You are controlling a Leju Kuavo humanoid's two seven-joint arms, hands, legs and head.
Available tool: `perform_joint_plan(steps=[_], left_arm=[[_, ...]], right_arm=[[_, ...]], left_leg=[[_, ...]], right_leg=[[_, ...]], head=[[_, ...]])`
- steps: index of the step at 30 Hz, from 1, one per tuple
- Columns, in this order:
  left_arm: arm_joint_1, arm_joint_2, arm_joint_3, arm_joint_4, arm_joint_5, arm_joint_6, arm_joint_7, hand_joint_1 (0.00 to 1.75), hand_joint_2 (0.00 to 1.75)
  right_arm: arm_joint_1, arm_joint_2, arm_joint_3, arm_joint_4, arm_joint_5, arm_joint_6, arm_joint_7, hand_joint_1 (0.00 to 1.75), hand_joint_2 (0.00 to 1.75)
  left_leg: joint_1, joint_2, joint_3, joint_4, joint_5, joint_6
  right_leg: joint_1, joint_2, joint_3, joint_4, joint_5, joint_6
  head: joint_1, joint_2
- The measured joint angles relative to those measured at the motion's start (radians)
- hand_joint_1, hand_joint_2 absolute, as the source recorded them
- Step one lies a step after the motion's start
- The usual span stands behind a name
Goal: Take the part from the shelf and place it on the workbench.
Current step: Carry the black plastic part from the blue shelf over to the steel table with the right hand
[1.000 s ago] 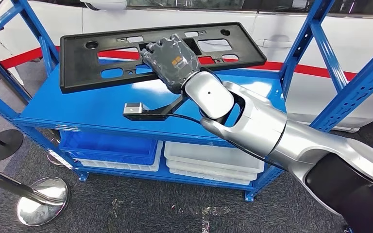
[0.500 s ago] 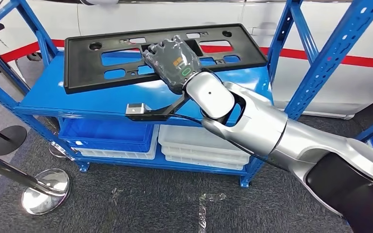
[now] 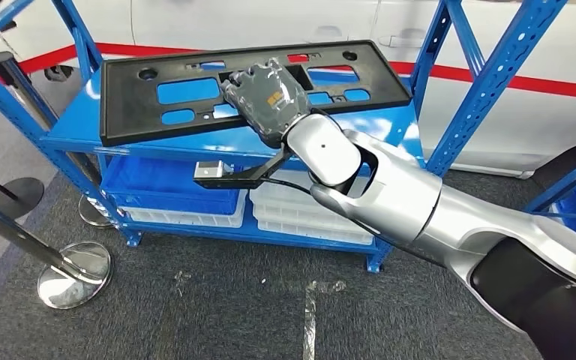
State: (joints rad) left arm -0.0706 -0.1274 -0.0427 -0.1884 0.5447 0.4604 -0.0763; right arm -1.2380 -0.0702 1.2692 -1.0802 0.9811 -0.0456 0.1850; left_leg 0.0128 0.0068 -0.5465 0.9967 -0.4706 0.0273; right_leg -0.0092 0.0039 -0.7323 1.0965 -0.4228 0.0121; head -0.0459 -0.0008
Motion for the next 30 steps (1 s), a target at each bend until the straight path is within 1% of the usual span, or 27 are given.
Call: perform_joint_plan(steps=[2,3,4,5,6,7,8,9,10,11,12,13,14,15,17,18,19,20,21,22,23,24,25,26,28,29,30], left_arm=[[0.000,0.000,0.000,0.000,0.000,0.000,0.001,0.00,1.75],[0.001,0.000,0.000,0.000,0.001,0.000,0.001,0.00,1.75],[0.001,0.000,0.000,0.000,0.001,0.000,0.001,0.00,1.75],[0.001,0.000,0.000,0.000,0.002,0.001,0.002,0.00,1.75],[0.001,0.000,0.000,0.000,0.002,0.001,0.002,0.00,1.75],[0.001,0.000,0.000,0.000,0.002,0.001,0.003,0.00,1.75],[0.001,0.000,-0.001,0.000,0.002,0.001,0.004,0.00,1.75],[0.001,0.000,-0.001,0.000,0.002,0.001,0.005,0.00,1.75],[0.001,0.000,-0.001,0.000,0.002,0.002,0.006,0.00,1.75],[0.001,0.000,-0.001,0.000,0.002,0.002,0.007,0.00,1.75],[0.002,0.000,-0.001,0.000,0.002,0.002,0.008,0.00,1.75],[0.003,0.000,-0.001,0.000,0.002,0.002,0.009,0.00,1.75],[0.004,0.000,-0.002,0.000,0.002,0.002,0.010,0.00,1.75],[0.006,0.000,-0.002,0.000,0.002,0.003,0.010,0.00,1.75],[0.008,0.000,-0.003,0.000,0.001,0.003,0.010,0.00,1.75],[0.008,0.000,-0.004,0.000,0.001,0.003,0.009,0.00,1.75],[0.007,0.000,-0.004,0.000,0.000,0.003,0.009,0.00,1.75],[0.007,0.000,-0.005,0.000,0.000,0.003,0.008,0.00,1.75],[0.006,0.001,-0.006,0.000,0.000,0.003,0.008,0.00,1.75],[0.005,0.001,-0.008,0.000,0.000,0.003,0.007,0.00,1.75],[0.004,0.001,-0.009,0.000,-0.001,0.003,0.007,0.00,1.75],[0.003,0.001,-0.011,0.000,-0.002,0.002,0.007,0.00,1.75],[0.002,0.001,-0.013,0.000,-0.003,0.002,0.008,0.00,1.75],[0.002,0.001,-0.015,0.000,-0.004,0.002,0.009,0.00,1.75],[0.002,0.001,-0.019,0.000,-0.005,0.002,0.010,0.00,1.75],[0.001,0.001,-0.021,0.000,-0.006,0.002,0.011,0.00,1.75],[0.001,0.001,-0.022,0.000,-0.006,0.003,0.012,0.00,1.75]], right_arm=[[0.004,-0.002,0.000,0.001,-0.002,0.000,0.000,1.75,1.75],[0.006,-0.003,0.000,0.002,-0.003,0.000,0.000,1.75,1.75],[0.010,-0.004,0.000,0.004,-0.003,-0.001,0.000,1.75,1.75],[0.012,-0.004,0.000,0.005,-0.003,-0.001,0.000,1.75,1.75],[0.014,-0.005,0.000,0.006,-0.003,-0.002,0.000,1.75,1.75],[0.015,-0.005,0.000,0.007,-0.003,-0.002,0.001,1.75,1.75],[0.014,-0.005,-0.001,0.007,-0.003,-0.003,0.001,1.75,1.75],[0.014,-0.004,-0.002,0.008,-0.003,-0.003,0.002,1.75,1.75],[0.013,-0.004,-0.003,0.008,-0.003,-0.004,0.003,1.75,1.75],[0.013,-0.004,-0.003,0.008,-0.003,-0.005,0.003,1.75,1.75],[0.013,-0.004,-0.004,0.009,-0.003,-0.005,0.004,1.75,1.75],[0.014,-0.004,-0.004,0.010,-0.003,-0.005,0.004,1.75,1.75],[0.015,-0.004,-0.004,0.011,-0.003,-0.005,0.004,1.75,1.75],[0.016,-0.004,-0.003,0.012,-0.003,-0.005,0.004,1.75,1.75],[0.016,-0.004,-0.003,0.014,-0.003,-0.004,0.004,1.75,1.75],[0.017,-0.004,-0.003,0.016,-0.003,-0.004,0.004,1.75,1.75],[0.019,-0.004,-0.003,0.017,-0.003,-0.003,0.004,1.75,1.75],[0.021,-0.004,-0.003,0.018,-0.003,-0.003,0.005,1.75,1.75],[0.022,-0.004,-0.003,0.020,-0.003,-0.003,0.005,1.75,1.75],[0.022,-0.004,-0.003,0.021,-0.003,-0.003,0.005,1.75,1.75],[0.022,-0.004,-0.004,0.022,-0.003,-0.003,0.005,1.75,1.75],[0.022,-0.005,-0.004,0.023,-0.003,-0.003,0.005,1.75,1.75],[0.022,-0.005,-0.005,0.024,-0.004,-0.003,0.006,1.75,1.75],[0.022,-0.005,-0.005,0.024,-0.005,-0.004,0.006,1.75,1.75],[0.023,-0.006,-0.005,0.025,-0.006,-0.004,0.006,1.75,1.75],[0.024,-0.006,-0.005,0.026,-0.007,-0.004,0.006,1.75,1.75],[0.025,-0.007,-0.005,0.027,-0.007,-0.004,0.006,1.75,1.75]], left_leg=[[-0.002,0.002,-0.030,0.000,0.025,0.007],[-0.002,0.002,-0.046,0.002,0.036,0.006],[-0.001,0.003,-0.061,0.005,0.047,0.005],[-0.001,0.003,-0.077,0.009,0.056,0.003],[-0.001,0.003,-0.094,0.015,0.065,0.000],[0.000,0.002,-0.108,0.021,0.072,-0.004],[0.000,0.002,-0.121,0.027,0.078,-0.009],[-0.001,0.003,-0.130,0.030,0.087,-0.015],[-0.001,0.003,-0.136,0.030,0.096,-0.022],[-0.001,0.003,-0.140,0.027,0.107,-0.028],[0.000,0.002,-0.143,0.022,0.117,-0.033],[0.001,0.001,-0.149,0.024,0.113,-0.038],[0.003,0.000,-0.158,0.039,0.091,-0.043],[0.005,-0.002,-0.171,0.073,0.050,-0.048],[0.008,-0.002,-0.202,0.192,-0.050,-0.057],[0.008,-0.002,-0.211,0.253,-0.079,-0.061],[0.009,-0.002,-0.209,0.292,-0.084,-0.064],[0.010,-0.002,-0.193,0.302,-0.069,-0.066],[0.010,-0.002,-0.160,0.278,-0.042,-0.068],[0.012,-0.002,-0.114,0.226,-0.022,-0.068],[0.011,-0.003,-0.061,0.157,-0.019,-0.068],[0.009,-0.006,-0.019,0.096,-0.026,-0.063],[0.007,-0.009,0.007,0.054,-0.035,-0.057],[0.004,-0.012,0.016,0.032,-0.042,-0.051],[0.005,-0.012,0.003,0.029,-0.027,-0.035],[0.006,-0.010,-0.005,0.027,-0.017,-0.026],[0.007,-0.008,-0.016,0.025,-0.005,-0.016]], right_leg=[[-0.001,0.000,-0.024,0.117,-0.101,0.005],[-0.002,0.000,-0.029,0.171,-0.124,0.007],[-0.002,-0.001,-0.023,0.202,-0.122,0.008],[-0.003,-0.001,-0.002,0.204,-0.102,0.009],[-0.004,-0.001,0.035,0.172,-0.076,0.008],[-0.004,0.000,0.081,0.114,-0.065,0.005],[-0.002,0.001,0.130,0.046,-0.068,0.002],[0.001,0.001,0.165,-0.008,-0.075,-0.002],[0.005,0.001,0.183,-0.043,-0.085,-0.005],[0.009,0.001,0.187,-0.058,-0.083,-0.009],[0.008,0.000,0.180,-0.060,-0.072,-0.014],[0.006,-0.002,0.174,-0.066,-0.061,-0.020],[0.004,-0.004,0.167,-0.069,-0.049,-0.027],[0.001,-0.006,0.157,-0.073,-0.036,-0.035],[0.000,-0.007,0.132,-0.072,-0.015,-0.043],[0.001,-0.007,0.117,-0.070,-0.005,-0.044],[0.000,-0.007,0.102,-0.068,0.005,-0.043],[0.000,-0.007,0.087,-0.066,0.015,-0.042],[-0.001,-0.007,0.072,-0.064,0.025,-0.039],[-0.002,-0.006,0.059,-0.062,0.034,-0.035],[-0.002,-0.006,0.048,-0.060,0.043,-0.029],[-0.001,-0.005,0.041,-0.059,0.052,-0.023],[-0.001,-0.006,0.037,-0.060,0.062,-0.017],[0.000,-0.006,0.035,-0.063,0.072,-0.012],[0.000,-0.004,0.030,-0.067,0.083,-0.002],[0.000,-0.003,0.022,-0.054,0.067,0.003],[0.000,-0.002,0.009,-0.023,0.032,0.006]], head=[[0.004,0.000],[0.004,0.000],[0.004,0.000],[0.004,0.000],[0.004,0.000],[0.004,0.000],[0.004,0.000],[0.004,0.000],[0.004,0.000],[0.005,0.000],[0.007,0.000],[0.008,0.000],[0.006,0.000],[0.006,0.000],[0.004,0.000],[0.003,0.000],[0.003,0.000],[0.003,0.000],[0.003,0.000],[0.003,0.000],[0.003,0.000],[0.004,0.000],[0.005,0.000],[0.006,0.000],[0.008,0.000],[0.010,0.000],[0.013,0.000]])
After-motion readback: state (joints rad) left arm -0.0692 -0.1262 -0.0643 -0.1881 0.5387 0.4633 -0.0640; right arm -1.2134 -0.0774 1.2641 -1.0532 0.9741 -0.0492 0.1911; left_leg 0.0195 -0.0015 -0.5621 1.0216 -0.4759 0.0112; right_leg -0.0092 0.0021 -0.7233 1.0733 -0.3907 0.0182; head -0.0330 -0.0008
